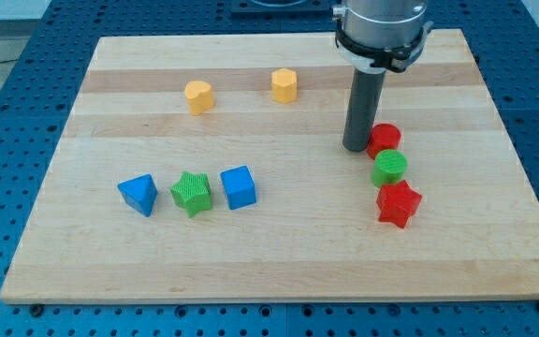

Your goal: Move your arm close to the bottom left corner

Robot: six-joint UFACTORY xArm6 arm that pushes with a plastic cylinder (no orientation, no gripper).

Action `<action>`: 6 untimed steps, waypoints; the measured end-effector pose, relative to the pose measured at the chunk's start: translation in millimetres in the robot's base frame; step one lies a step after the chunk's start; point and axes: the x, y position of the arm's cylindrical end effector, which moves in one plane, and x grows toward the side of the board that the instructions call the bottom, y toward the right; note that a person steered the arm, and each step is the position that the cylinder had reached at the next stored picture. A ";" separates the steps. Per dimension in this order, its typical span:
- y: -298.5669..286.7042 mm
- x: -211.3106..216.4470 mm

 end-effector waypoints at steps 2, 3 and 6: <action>-81.9 -7.2; -166.0 -3.8; -373.1 105.0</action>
